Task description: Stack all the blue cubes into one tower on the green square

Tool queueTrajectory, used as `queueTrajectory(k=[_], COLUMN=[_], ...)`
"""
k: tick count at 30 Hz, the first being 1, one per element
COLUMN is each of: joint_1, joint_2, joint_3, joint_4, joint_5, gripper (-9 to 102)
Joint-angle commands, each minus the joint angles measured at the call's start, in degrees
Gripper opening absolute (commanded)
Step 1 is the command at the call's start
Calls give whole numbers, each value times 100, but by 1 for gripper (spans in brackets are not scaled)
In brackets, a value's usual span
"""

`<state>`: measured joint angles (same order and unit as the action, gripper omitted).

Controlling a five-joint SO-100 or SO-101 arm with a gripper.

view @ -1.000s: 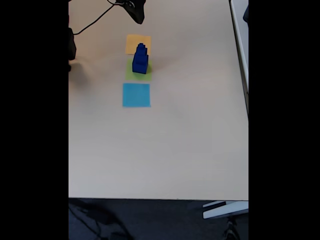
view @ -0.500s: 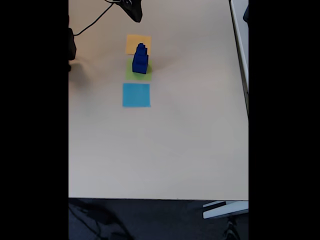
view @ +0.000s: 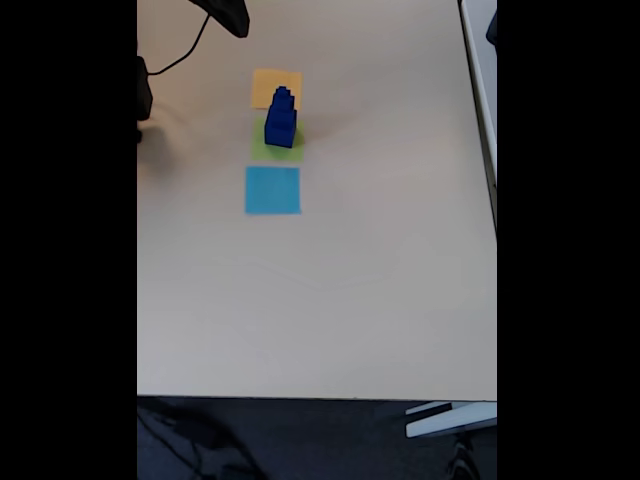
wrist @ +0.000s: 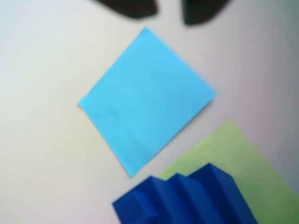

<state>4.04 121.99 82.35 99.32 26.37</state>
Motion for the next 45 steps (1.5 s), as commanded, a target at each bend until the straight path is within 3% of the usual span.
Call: queueTrajectory(k=[1, 18, 28, 36, 45], joint_1=[9, 308, 387, 387, 387], joint_2=[870, 4526, 7093, 7172, 7172], joint_3=[844, 5941, 8218, 8956, 9993], joint_4=[-448, -3243, -3665, -3894, -4711], joint_5=[-141, -1046, -1521, -1784, -2303], gripper=[0, 0, 0, 0, 0])
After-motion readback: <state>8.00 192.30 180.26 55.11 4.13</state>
